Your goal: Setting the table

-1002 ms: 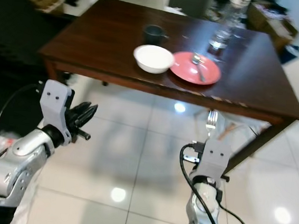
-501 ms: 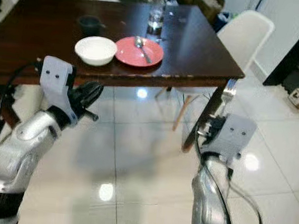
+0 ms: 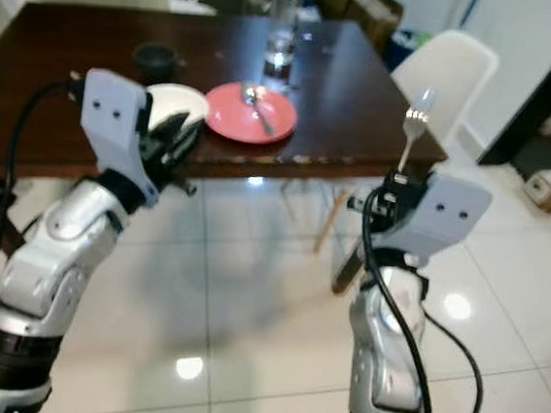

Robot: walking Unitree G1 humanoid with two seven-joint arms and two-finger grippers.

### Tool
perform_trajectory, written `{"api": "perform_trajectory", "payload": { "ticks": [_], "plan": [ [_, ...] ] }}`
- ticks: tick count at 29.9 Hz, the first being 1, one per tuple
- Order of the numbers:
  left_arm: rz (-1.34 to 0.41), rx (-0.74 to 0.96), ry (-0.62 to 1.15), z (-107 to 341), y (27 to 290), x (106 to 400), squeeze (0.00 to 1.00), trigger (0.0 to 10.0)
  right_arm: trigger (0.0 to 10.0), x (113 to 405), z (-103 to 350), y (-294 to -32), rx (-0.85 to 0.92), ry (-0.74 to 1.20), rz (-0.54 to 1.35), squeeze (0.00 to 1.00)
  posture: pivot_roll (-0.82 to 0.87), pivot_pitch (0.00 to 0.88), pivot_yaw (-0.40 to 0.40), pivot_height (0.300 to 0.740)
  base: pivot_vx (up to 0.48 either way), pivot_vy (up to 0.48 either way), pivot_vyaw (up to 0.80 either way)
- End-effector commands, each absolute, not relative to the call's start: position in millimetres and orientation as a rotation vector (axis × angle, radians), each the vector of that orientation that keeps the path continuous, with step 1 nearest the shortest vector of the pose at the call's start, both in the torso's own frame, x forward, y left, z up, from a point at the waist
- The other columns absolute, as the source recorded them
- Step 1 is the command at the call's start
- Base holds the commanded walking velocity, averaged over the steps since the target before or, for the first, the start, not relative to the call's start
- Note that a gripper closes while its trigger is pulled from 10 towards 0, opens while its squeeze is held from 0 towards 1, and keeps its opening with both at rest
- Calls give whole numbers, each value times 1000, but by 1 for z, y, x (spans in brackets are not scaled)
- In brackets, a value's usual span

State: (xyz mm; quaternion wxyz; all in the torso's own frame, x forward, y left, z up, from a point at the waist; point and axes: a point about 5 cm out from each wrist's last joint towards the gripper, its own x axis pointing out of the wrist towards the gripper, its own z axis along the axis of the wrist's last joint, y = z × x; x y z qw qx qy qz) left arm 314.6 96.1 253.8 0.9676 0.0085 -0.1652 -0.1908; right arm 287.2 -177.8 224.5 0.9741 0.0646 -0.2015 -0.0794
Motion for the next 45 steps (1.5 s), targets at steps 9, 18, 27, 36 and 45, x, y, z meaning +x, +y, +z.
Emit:
{"api": "perform_trajectory", "payload": {
  "ticks": [9,18,27,36,45],
  "plan": [
    [-390,31,-317,246,95,314,0,10000,10000,286,212,-181,117,-351,-168,0,-67,51,84,740,480,0,0],
    [-412,28,-320,244,90,312,0,10000,10000,287,206,-183,102,-328,-174,0,-68,44,84,740,480,0,0],
    [-422,29,-318,242,87,309,0,10000,10000,287,199,-181,86,-290,-137,0,-70,43,81,740,480,0,0],
    [-456,44,-279,229,86,300,0,10000,10000,283,179,-174,10,-174,-44,0,-74,53,80,740,473,0,0],
    [-598,34,-131,205,80,284,0,10000,10000,282,161,-187,-85,-53,-17,0,-80,63,79,740,146,0,0]
  ]
}}
